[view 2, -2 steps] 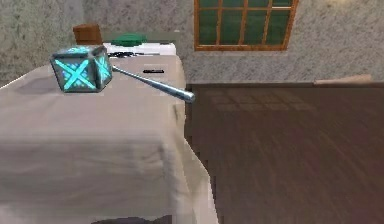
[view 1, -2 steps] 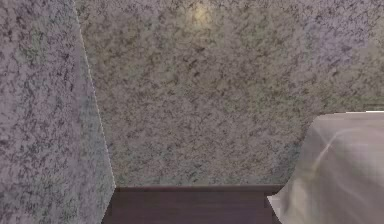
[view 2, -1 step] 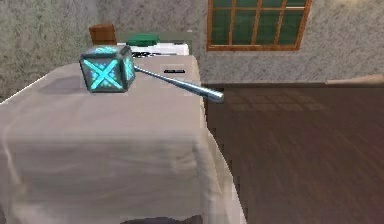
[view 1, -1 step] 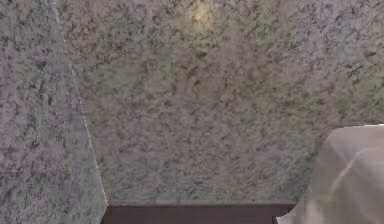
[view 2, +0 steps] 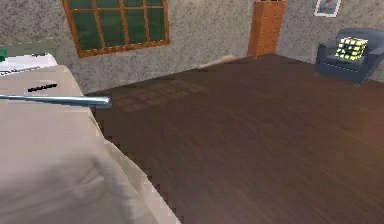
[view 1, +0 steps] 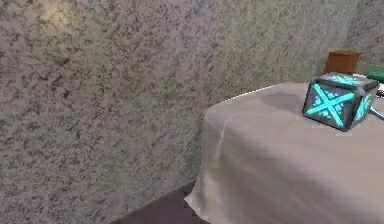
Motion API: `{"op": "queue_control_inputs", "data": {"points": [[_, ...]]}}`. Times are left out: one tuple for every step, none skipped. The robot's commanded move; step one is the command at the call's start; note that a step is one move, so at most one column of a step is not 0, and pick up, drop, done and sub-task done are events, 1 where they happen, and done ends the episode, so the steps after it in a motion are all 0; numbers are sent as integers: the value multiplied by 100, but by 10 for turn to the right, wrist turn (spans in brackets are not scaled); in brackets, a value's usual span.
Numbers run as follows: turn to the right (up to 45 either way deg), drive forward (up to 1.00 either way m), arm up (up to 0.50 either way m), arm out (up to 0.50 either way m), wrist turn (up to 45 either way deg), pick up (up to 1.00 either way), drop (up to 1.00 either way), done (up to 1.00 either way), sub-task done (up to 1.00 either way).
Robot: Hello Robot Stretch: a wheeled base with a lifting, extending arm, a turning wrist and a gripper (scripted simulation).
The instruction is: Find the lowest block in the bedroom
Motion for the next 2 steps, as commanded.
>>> {"op": "queue_control_inputs", "data": {"points": [[0, 10, 0, 0, 0, 0, 0, 0, 0], [450, 0, 0, 0, 0, 0, 0, 0, 0]]}}
